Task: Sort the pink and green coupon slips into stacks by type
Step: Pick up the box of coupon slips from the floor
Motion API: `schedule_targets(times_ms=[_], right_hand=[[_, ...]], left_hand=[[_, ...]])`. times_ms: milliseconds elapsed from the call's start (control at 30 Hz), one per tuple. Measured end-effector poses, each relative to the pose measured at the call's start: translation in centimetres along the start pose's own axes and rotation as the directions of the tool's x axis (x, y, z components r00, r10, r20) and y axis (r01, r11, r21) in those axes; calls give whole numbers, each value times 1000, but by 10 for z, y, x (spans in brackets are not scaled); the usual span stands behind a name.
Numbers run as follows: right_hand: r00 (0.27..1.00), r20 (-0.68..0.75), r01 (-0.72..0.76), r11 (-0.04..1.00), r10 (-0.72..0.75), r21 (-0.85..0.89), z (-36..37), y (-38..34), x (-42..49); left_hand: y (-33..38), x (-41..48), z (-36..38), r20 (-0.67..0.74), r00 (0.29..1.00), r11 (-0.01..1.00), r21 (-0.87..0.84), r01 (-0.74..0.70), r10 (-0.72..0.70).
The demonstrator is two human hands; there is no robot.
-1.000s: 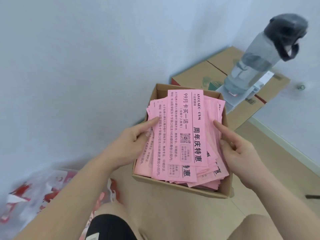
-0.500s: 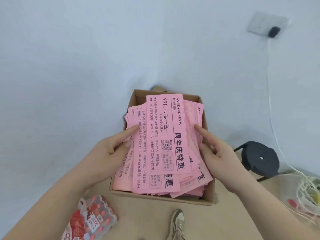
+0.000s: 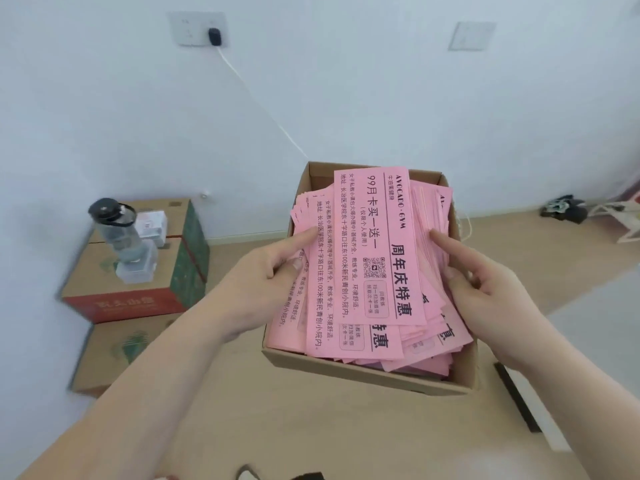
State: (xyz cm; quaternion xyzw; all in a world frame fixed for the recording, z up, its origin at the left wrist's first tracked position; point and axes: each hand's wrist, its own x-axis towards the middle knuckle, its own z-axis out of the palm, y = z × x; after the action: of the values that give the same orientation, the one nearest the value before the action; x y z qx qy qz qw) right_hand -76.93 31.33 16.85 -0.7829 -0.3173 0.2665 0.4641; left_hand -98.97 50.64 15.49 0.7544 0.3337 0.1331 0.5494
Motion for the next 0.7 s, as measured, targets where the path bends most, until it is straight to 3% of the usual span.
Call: schedule_targets(times_ms=[333, 700], right_hand=[[932, -314, -203, 979, 183, -31, -308, 165, -111], [823, -499, -284, 957, 272, 54, -553, 273, -101]], left_hand=[[121, 37, 347, 357, 929, 995, -7, -97, 93], [242, 151, 613, 553, 815, 981, -25, -193, 174]])
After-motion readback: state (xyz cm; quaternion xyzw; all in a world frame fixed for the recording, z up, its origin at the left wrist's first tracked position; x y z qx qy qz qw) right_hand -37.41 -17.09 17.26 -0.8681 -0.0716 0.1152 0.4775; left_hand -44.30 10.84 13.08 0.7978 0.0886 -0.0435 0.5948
